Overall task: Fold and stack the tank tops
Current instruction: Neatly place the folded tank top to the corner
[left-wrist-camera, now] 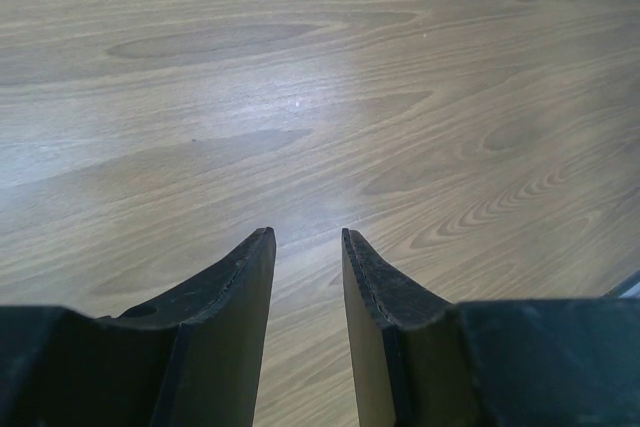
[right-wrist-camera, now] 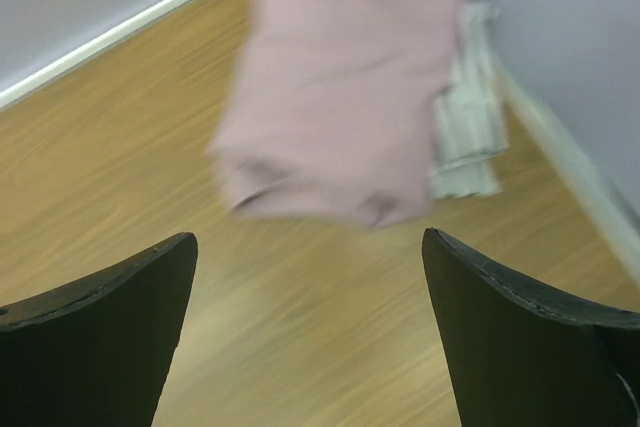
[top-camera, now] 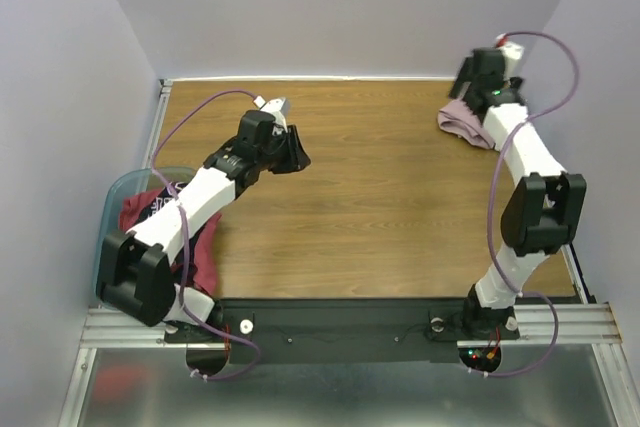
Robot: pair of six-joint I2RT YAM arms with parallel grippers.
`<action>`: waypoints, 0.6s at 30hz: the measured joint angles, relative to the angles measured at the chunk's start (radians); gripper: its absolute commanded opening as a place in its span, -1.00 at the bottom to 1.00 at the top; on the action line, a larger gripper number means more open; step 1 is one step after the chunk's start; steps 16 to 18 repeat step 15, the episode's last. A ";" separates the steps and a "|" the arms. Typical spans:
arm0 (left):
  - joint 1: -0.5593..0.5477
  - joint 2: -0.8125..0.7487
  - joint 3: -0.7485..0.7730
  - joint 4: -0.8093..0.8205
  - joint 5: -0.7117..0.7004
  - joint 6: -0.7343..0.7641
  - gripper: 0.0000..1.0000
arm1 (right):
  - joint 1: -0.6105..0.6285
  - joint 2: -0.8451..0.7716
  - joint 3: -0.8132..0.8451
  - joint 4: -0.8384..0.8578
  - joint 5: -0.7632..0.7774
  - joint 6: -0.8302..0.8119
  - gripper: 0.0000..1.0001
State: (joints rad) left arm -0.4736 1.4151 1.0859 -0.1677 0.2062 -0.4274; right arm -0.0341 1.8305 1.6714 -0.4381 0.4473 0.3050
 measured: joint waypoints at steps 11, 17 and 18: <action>0.000 -0.291 -0.140 -0.027 -0.120 0.019 -0.10 | 0.584 -0.437 -0.650 0.156 -0.124 0.183 1.00; 0.001 -0.324 -0.161 -0.040 -0.155 0.029 -0.10 | 0.542 -0.581 -0.752 0.161 -0.122 0.204 1.00; 0.001 -0.324 -0.161 -0.040 -0.155 0.029 -0.10 | 0.542 -0.581 -0.752 0.161 -0.122 0.204 1.00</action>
